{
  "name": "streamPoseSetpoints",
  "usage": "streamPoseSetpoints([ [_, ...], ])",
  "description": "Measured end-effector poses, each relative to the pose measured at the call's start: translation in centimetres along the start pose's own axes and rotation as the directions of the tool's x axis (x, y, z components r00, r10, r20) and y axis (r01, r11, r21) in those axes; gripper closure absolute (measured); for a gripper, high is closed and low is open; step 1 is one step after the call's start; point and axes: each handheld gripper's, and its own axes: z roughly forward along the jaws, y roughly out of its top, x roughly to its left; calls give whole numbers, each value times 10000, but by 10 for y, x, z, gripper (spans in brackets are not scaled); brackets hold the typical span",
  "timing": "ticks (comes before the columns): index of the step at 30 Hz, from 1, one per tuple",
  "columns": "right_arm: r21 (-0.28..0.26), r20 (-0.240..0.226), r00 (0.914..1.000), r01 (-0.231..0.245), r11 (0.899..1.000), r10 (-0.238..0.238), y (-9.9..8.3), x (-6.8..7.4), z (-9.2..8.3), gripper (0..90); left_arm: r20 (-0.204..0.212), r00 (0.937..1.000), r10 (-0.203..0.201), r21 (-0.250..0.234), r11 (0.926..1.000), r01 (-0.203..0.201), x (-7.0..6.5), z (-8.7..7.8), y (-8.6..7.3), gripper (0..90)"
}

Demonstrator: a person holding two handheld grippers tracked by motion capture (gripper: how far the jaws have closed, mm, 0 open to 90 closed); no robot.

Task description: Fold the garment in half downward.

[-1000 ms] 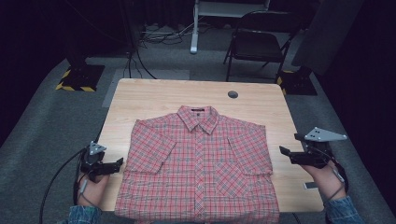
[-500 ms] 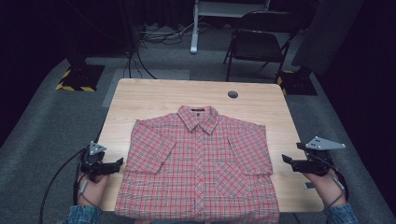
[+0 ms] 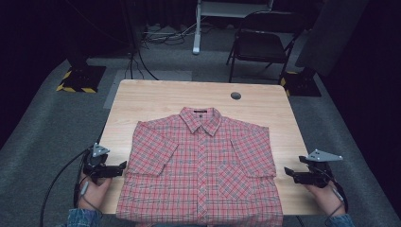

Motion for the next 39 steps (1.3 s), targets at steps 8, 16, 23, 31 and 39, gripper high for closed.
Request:
streamPoseSetpoints([
  [8,338,65,9997,-244,9991,242,-17,-1,13,161,0,10000,-7,30,10000,7,0,0,0,12],
  [16,-67,66,9985,-551,9985,551,-22,-3,17,79,-81,9999,-96,53,9999,96,-1,0,1,10],
  [23,130,-310,9973,-663,9977,667,-12,-3,18,89,364,9980,-515,-120,9986,520,1,-5,3,54],
  [31,-510,-681,9975,-232,9984,197,16,17,24,89,959,9953,129,-766,9970,-55,-23,-16,17,55],
  [39,259,-859,9963,55,9996,-32,9,25,42,84,677,9892,1298,452,9901,-1330,-45,-4,11,73],
])
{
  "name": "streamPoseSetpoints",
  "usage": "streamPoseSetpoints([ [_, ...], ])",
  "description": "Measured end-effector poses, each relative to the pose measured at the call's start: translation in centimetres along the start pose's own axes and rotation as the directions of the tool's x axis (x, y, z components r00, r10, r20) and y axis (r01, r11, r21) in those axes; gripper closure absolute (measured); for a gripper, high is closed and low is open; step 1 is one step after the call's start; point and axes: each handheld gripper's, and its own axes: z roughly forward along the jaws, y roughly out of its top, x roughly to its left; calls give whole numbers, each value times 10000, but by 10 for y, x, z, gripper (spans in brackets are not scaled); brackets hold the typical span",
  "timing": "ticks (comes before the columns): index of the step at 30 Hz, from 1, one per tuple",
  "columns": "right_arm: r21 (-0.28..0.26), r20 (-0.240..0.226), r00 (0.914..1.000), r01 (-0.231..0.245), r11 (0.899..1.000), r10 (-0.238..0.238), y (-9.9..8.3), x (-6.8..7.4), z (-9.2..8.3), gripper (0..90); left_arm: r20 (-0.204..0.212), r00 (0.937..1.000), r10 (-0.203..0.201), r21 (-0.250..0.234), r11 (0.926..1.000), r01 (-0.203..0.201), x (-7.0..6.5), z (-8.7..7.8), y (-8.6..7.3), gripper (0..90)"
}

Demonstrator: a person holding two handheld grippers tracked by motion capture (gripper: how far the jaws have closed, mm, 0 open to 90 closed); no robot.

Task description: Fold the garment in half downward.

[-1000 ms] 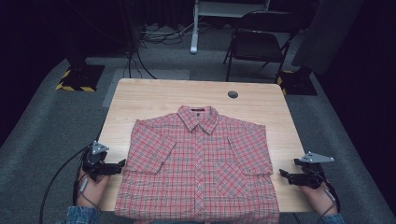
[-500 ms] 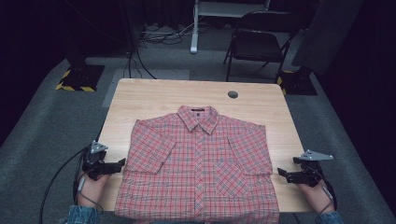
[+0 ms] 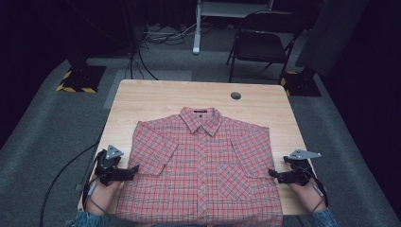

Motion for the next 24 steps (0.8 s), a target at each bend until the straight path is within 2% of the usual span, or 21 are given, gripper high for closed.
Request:
streamPoseSetpoints([
  [3,95,55,10000,57,9999,-57,1,1,0,85,46,9999,-118,-4,9999,118,0,1,-3,82],
  [8,350,133,9985,535,9980,-540,2,8,-5,119,28,9999,167,68,9998,-167,-7,-4,-5,103],
  [10,419,132,9978,648,9970,-654,0,11,-8,119,103,9999,107,61,9999,-107,-11,-7,-9,104],
  [15,423,-211,9991,389,9983,-380,-12,15,-17,118,538,9985,-140,118,9998,133,-15,-14,-20,105],
  [18,451,-308,9986,444,9980,-430,-18,19,-23,114,645,9979,-6,172,9999,-5,-19,-20,-25,121],
  [22,781,-520,9964,712,9944,-672,-20,26,-28,115,894,9957,247,221,9994,-268,-27,-27,-30,152],
  [24,910,-566,9929,1096,9898,-1048,-18,28,-30,122,936,9953,249,1,9997,-250,-27,-30,-29,145],
])
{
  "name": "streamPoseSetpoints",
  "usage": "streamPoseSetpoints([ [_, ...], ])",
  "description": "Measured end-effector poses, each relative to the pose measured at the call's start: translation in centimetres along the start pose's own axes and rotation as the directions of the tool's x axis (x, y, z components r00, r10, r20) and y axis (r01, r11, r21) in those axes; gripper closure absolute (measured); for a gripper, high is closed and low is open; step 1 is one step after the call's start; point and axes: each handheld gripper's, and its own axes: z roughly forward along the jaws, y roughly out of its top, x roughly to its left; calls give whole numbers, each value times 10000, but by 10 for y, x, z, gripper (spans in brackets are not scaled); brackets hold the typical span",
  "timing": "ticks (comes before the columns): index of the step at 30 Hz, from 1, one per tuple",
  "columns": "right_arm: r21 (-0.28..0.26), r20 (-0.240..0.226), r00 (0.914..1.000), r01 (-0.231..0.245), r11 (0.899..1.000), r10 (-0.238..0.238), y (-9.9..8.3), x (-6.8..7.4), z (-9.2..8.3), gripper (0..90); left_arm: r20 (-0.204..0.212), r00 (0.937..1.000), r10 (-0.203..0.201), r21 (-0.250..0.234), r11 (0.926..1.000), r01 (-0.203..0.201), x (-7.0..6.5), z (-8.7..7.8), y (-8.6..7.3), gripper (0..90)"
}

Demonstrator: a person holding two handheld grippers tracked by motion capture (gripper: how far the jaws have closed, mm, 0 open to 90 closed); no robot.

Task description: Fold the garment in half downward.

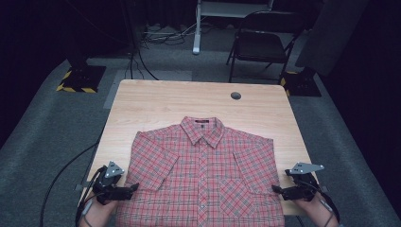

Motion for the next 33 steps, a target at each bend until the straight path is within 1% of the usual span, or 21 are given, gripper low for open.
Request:
streamPoseSetpoints([
  [1,6,-22,9998,180,9998,-180,2,1,-1,125,-1,10000,-50,-171,9998,50,2,-1,2,124],
  [2,-64,-47,9997,229,9997,-229,4,1,-2,125,-60,9999,-162,-337,9993,160,4,-3,5,97],
  [4,-346,-117,9998,143,9993,-147,10,0,-3,125,-86,9993,-358,-587,9976,353,10,-4,12,59],
  [6,-536,-163,9998,123,9985,-132,14,0,-3,125,-61,9992,-393,-733,9966,387,14,-4,20,48],
  [9,-681,-112,9997,217,9974,-225,20,1,-4,126,-195,9991,-374,-797,9962,357,19,-1,33,48],
  [12,-648,-74,9997,225,9976,-230,23,0,-3,125,-274,9992,-296,-800,9964,273,23,5,44,51],
  [14,-558,-45,9997,239,9982,-242,25,1,-2,125,-332,9991,-259,-810,9964,232,25,8,49,53],
  [16,-552,-2,9997,256,9981,-257,26,1,-3,125,-343,9991,-233,-804,9966,205,26,10,52,53],
  [18,-629,18,9998,214,9978,-213,28,1,-3,125,-386,9991,-182,-797,9967,151,28,13,57,57],
  [20,-685,59,9999,117,9976,-113,31,-1,-3,125,-424,9989,-215,-746,9970,183,33,17,62,59],
  [22,-663,165,9999,-11,9978,22,37,-5,-1,124,-449,9985,-326,-765,9966,291,41,22,70,73],
  [23,-663,165,9999,-11,9978,22,37,-5,-1,124,-449,9985,-326,-765,9966,291,41,22,70,80],
  [26,-786,136,9999,-4,9969,15,41,-5,0,125,-363,9980,-521,-856,9951,489,49,27,77,99],
  [28,-802,132,9999,72,9968,-61,43,-3,1,125,-426,9972,-615,-862,9946,576,53,29,80,113],
  [30,-769,86,9999,94,9970,-87,43,-2,2,125,-501,9970,-587,-914,9944,539,57,32,84,124],
  [31,-772,74,9999,141,9969,-135,42,-1,3,125,-574,9964,-624,-982,9936,566,61,34,87,142],
  [32,-772,58,9999,135,9969,-131,42,0,3,125,-558,9960,-694,-1015,9928,634,63,35,89,147],
  [33,-769,52,9999,135,9969,-131,42,0,3,125,-491,9965,-678,-1029,9927,625,65,36,90,168],
])
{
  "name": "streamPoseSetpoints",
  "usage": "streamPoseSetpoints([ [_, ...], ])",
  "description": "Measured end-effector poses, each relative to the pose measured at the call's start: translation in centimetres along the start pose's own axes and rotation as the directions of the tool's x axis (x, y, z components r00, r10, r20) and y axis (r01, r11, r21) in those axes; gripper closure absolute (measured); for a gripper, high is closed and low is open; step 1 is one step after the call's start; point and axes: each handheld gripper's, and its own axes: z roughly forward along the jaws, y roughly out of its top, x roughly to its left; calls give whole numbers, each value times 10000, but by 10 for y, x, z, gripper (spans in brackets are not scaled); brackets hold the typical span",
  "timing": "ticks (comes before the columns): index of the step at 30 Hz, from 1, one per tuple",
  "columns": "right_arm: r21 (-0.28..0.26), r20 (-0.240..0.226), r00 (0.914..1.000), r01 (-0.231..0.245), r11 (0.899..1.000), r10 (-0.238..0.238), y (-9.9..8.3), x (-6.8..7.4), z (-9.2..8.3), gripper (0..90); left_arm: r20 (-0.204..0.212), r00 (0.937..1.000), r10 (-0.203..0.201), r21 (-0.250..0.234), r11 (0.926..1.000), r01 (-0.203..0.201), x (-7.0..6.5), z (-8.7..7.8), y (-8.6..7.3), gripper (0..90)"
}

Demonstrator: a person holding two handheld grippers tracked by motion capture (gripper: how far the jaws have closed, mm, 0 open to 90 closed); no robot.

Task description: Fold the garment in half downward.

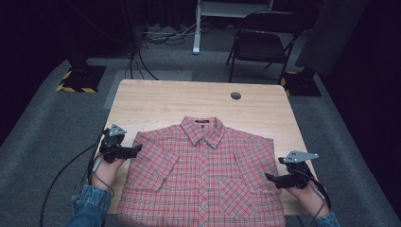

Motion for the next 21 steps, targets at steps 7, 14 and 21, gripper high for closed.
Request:
streamPoseSetpoints([
  [7,-113,17,10000,20,9999,-20,1,0,-1,125,7,9998,-213,-18,9998,213,7,14,7,303],
  [14,-170,-42,10000,2,9999,-3,-1,0,0,125,-50,9996,-283,254,9993,284,15,34,6,331],
  [21,-229,21,10000,-61,9997,62,-4,-1,-2,125,56,9999,141,582,9982,-144,15,48,3,416],
])
